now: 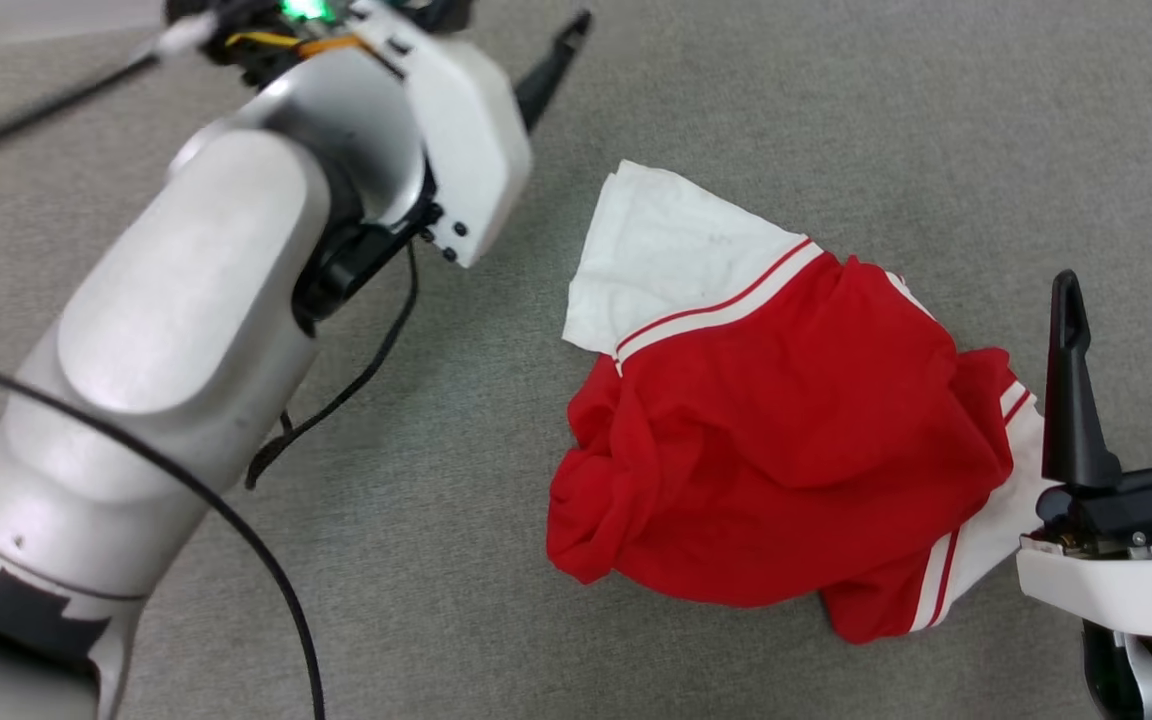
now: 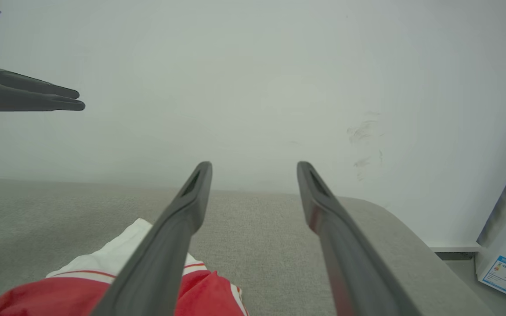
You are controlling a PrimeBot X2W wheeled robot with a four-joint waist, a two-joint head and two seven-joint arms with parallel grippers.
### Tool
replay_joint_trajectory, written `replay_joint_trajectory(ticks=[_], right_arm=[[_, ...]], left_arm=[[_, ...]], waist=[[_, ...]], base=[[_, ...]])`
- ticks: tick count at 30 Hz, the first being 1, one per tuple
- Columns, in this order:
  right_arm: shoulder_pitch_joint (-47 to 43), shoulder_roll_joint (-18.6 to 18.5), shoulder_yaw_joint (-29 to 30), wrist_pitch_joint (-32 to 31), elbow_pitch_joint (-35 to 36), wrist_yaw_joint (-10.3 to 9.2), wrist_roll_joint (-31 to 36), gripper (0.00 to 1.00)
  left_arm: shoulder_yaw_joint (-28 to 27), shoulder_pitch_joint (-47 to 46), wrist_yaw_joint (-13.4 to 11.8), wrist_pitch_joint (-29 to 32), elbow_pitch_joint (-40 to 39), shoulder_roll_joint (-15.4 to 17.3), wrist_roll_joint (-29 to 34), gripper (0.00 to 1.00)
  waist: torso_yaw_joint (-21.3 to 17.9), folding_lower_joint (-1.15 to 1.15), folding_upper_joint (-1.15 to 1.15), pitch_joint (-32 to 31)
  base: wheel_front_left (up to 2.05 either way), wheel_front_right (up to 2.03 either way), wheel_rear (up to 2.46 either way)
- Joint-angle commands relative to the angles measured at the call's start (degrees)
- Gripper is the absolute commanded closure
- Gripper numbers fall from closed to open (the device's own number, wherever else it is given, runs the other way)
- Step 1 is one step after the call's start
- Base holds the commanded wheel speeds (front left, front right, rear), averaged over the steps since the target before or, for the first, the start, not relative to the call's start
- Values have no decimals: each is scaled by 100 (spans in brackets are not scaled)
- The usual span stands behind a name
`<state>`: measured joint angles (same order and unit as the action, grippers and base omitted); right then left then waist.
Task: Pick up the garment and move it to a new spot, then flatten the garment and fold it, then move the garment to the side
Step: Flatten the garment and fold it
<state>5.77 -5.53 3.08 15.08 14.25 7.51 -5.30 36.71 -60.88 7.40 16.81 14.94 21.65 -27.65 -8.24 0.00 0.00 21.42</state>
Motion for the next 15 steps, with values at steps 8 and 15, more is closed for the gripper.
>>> replay_joint_trajectory(ticks=[8,15], right_arm=[[341,122,-167,12,125,-4,97,0],[556,195,-341,12,136,-4,145,0]], left_arm=[[1843,-1417,-1,2191,19,429,-1821,0],[3081,-2032,-1,3343,129,611,-2752,0]], waist=[[-318,0,0,507],[-566,0,0,910]], base=[[0,0,0],[0,0,0]])
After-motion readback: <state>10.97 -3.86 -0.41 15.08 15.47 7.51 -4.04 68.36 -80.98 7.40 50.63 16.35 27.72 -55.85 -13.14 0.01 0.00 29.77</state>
